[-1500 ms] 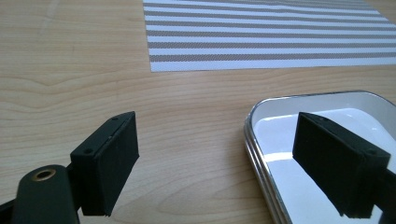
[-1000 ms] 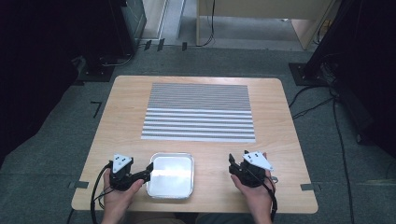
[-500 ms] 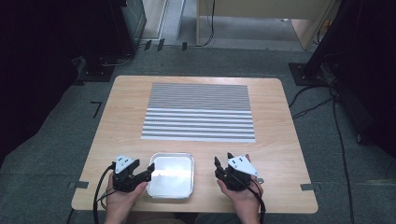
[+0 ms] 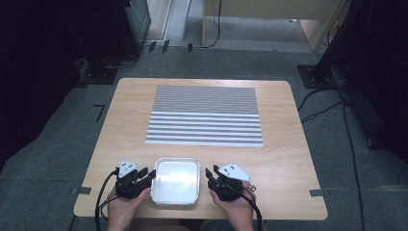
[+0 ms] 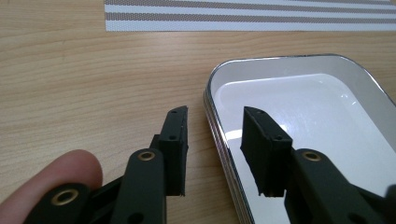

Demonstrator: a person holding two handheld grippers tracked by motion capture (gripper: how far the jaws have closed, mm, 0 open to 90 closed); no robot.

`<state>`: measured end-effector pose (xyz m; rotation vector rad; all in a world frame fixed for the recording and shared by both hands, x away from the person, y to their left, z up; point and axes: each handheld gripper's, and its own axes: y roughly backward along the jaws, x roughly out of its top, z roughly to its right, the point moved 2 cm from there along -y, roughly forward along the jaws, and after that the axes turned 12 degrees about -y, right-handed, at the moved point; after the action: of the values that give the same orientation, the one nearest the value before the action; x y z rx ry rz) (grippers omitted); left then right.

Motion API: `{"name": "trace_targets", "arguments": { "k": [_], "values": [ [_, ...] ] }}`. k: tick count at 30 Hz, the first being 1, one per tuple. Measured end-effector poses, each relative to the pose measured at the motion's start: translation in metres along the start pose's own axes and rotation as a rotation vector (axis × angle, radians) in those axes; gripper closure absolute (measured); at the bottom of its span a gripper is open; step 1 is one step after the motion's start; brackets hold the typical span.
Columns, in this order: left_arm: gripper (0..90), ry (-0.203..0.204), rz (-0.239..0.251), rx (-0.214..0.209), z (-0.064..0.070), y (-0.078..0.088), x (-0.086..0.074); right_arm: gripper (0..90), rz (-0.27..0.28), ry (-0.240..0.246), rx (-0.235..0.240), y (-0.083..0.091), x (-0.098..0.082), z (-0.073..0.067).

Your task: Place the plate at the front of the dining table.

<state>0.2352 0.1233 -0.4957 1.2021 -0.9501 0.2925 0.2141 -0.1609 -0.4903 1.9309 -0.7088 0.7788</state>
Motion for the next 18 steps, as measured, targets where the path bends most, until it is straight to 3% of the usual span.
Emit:
{"name": "trace_targets", "arguments": {
  "k": [6,18],
  "values": [
    [73.5,-0.012,-0.01,-0.041,0.001,0.0,-0.003,75.2,-0.046,-0.07,0.054,-0.005,-0.003,-0.004],
    [83.7,-0.014,-0.031,-0.074,0.004,-0.001,-0.009,84.4,-0.123,-0.131,0.109,-0.016,-0.007,-0.006]
  ]
}}
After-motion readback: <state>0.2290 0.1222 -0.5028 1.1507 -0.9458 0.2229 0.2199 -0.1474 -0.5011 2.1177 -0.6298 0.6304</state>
